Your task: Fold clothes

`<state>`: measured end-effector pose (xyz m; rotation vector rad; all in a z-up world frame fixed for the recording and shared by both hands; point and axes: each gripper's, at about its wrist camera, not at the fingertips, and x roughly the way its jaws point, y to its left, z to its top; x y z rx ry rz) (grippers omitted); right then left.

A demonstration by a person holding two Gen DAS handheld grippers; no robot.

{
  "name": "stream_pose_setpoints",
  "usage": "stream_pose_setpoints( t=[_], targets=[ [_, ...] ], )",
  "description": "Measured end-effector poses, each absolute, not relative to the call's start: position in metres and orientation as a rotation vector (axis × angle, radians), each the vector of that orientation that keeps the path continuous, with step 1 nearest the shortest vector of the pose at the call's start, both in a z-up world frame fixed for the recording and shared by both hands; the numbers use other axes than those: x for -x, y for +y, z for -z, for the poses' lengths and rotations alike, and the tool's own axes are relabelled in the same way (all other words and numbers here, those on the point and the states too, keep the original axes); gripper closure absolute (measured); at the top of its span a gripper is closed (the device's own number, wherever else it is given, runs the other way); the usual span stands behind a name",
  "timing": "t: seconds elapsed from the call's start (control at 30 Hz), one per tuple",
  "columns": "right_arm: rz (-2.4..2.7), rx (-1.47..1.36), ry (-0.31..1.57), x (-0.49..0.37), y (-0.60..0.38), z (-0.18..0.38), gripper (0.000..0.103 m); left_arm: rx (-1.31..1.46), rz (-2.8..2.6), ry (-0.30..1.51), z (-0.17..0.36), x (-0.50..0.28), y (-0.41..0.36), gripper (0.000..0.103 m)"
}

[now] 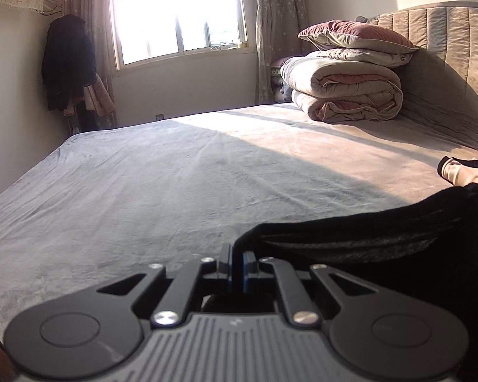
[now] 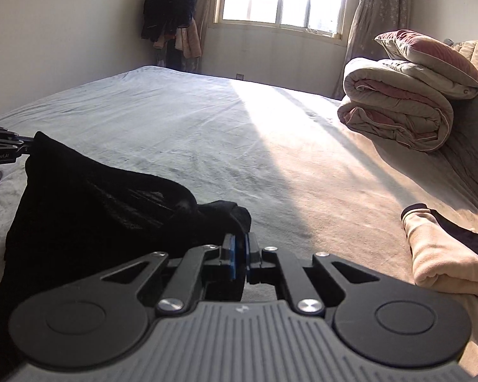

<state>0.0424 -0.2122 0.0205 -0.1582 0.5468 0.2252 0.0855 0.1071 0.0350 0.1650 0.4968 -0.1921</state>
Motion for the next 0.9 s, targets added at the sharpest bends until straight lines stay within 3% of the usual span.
stream_pose_setpoints(
  t=[0.47, 0.9],
  targets=[
    [-0.091, 0.180, 0.540, -0.146, -0.218, -0.002, 0.097, -0.004, 0.158, 0.565, -0.025, -0.221, 0.088, 0.097],
    [-0.048, 0.117, 0.625, -0.207, -0.219, 0.028, 0.097, 0.137, 0.098, 0.662, 0.015, -0.270, 0.081, 0.096]
  ],
)
